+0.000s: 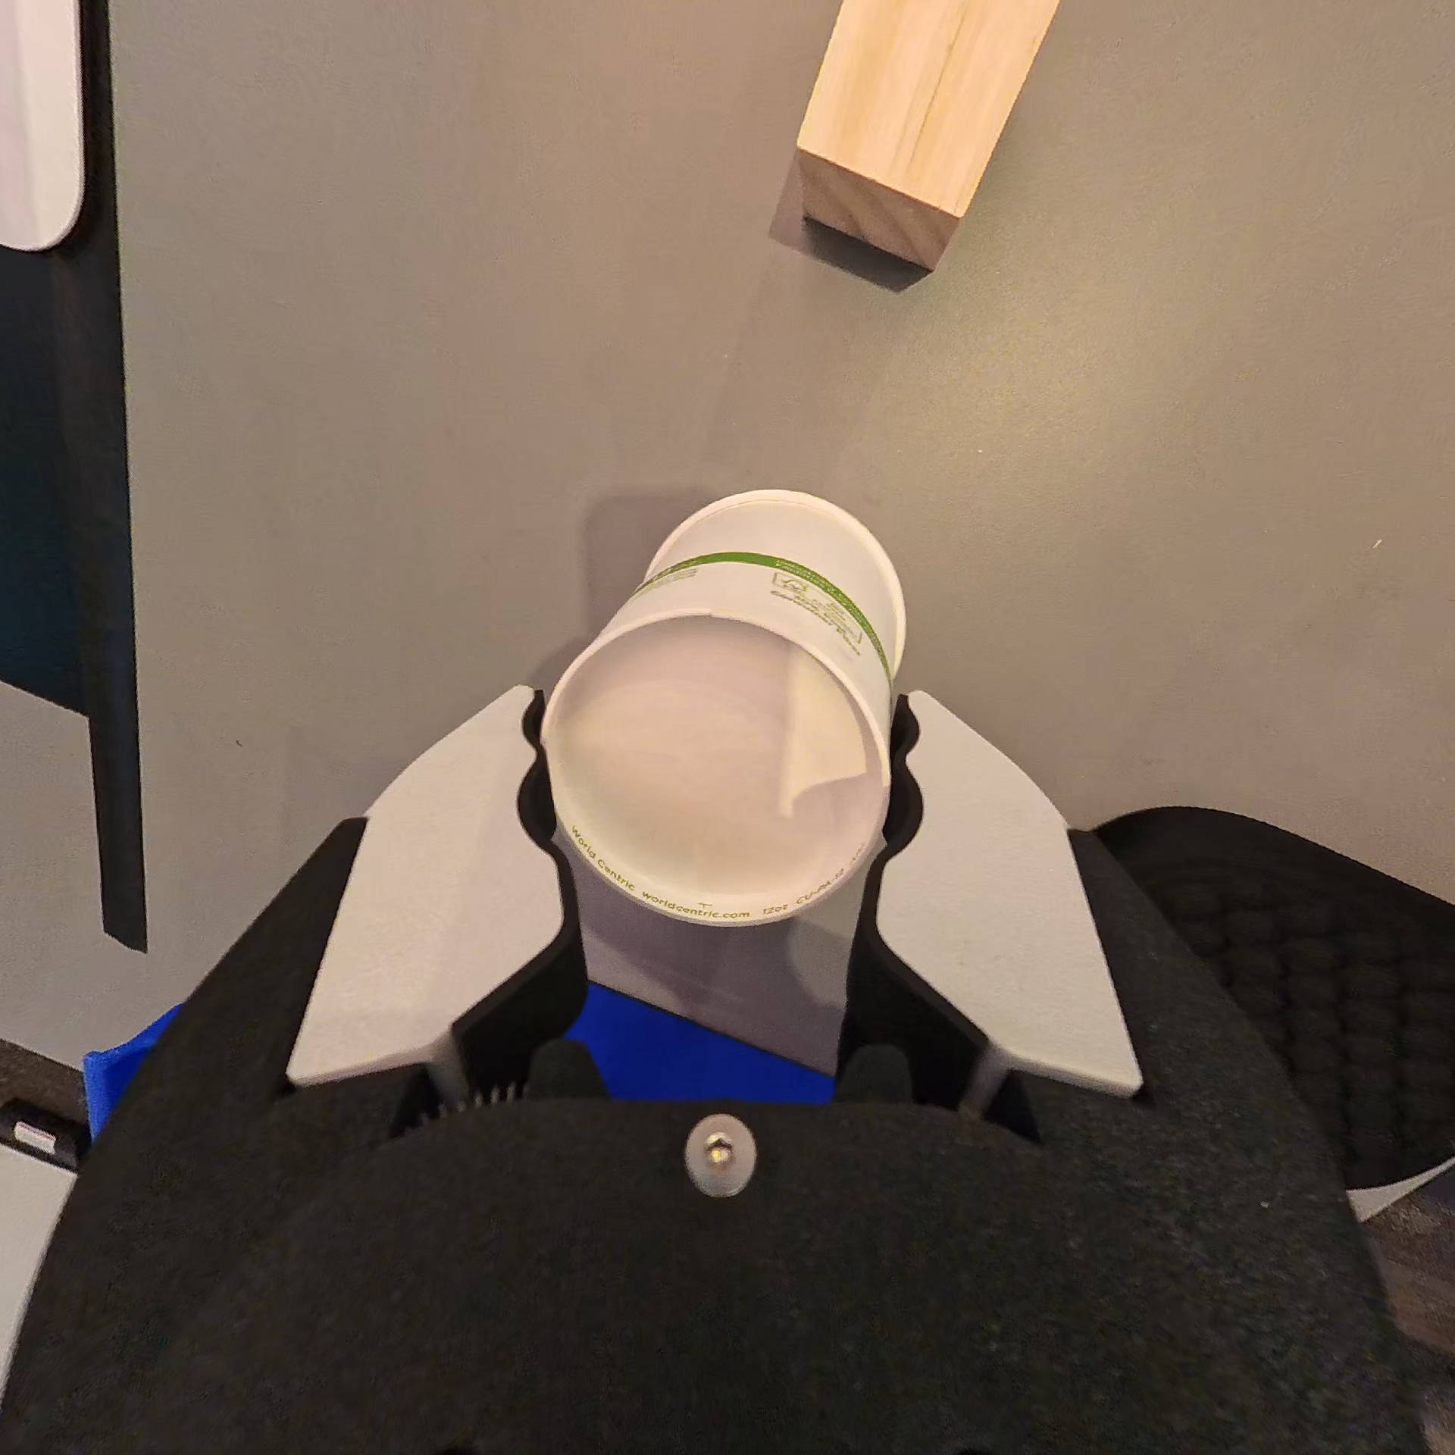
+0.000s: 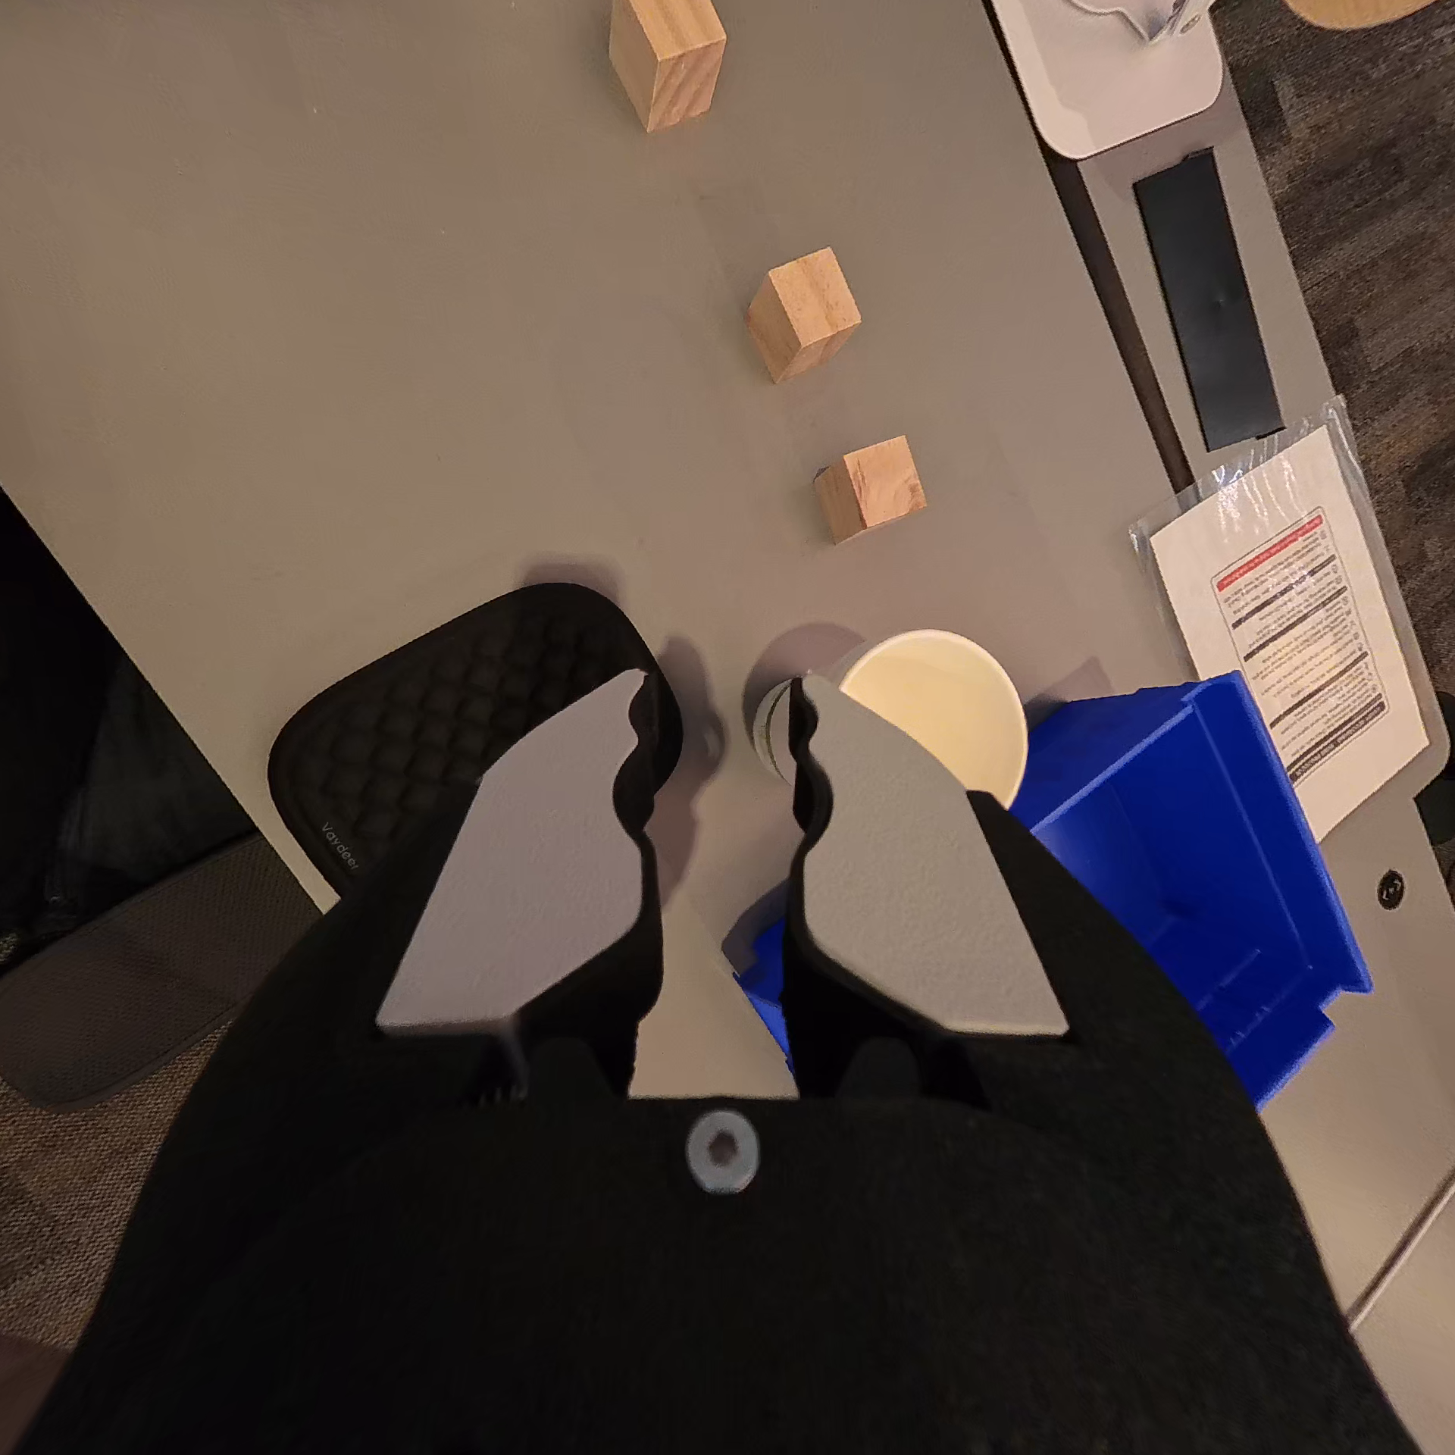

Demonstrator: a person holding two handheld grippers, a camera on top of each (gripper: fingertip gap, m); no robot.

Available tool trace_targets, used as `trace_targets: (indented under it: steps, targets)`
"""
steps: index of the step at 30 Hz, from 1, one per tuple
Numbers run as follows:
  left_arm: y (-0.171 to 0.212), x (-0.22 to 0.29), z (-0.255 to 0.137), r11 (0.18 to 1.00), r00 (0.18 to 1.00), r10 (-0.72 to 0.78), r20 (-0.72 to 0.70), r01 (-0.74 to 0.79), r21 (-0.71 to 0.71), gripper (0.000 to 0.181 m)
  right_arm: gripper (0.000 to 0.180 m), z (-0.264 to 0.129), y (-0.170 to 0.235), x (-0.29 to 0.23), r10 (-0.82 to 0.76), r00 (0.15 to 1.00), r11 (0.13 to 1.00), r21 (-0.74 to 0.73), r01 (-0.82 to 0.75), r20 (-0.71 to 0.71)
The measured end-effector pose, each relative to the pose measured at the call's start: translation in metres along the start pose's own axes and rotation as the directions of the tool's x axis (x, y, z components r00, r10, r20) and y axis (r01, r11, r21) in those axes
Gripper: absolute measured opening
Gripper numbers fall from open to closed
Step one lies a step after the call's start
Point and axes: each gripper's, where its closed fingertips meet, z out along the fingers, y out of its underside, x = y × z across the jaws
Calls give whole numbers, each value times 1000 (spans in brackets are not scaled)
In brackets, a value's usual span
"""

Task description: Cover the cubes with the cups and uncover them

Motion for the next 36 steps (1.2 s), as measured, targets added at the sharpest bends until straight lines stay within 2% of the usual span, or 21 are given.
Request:
trace_targets:
  steps: [6, 9, 17, 19, 23, 28, 30, 33, 36]
  targets:
    - [-8, 1, -19, 996, 1000, -9, 1, 9, 92, 82, 31, 5, 0, -3, -9, 1000, 1000, -8, 9, 12]
    - [-14, 6, -40, 982, 1000, -5, -1, 5, 190, 82, 31, 7, -4, -5, -19, 1000, 1000, 4, 19, 16]
    - [-39, 32, -111, 850, 1000, -16, -10, 19, 526, 82, 30, 17, -44, -23, -77, 996, 990, 122, 71, 43]
    - [-49, 39, -132, 789, 1000, -16, -13, 21, 614, 82, 30, 20, -64, -32, -101, 993, 978, 191, 87, 62]
    - [-73, 66, -179, 607, 999, 2, -49, 38, 794, 82, 29, 21, -119, -53, -134, 985, 907, 415, 79, 106]
    - [-100, 106, -215, 363, 999, 37, -23, 8, 932, 82, 33, -10, -187, -67, -90, 964, 683, 720, -124, 251]
    - [-108, 118, -222, 284, 999, 44, -5, -8, 959, 82, 34, -19, -200, -67, -70, 942, 612, 760, -219, 328]
    - [-117, 134, -226, 213, 997, 72, -17, 2, 977, 81, 39, -18, -207, -59, -25, 935, 560, 780, -279, 353]
    - [-125, 150, -228, 137, 988, 139, -60, 41, 990, 81, 40, -19, -211, -65, -44, 881, 501, 773, -389, 471]
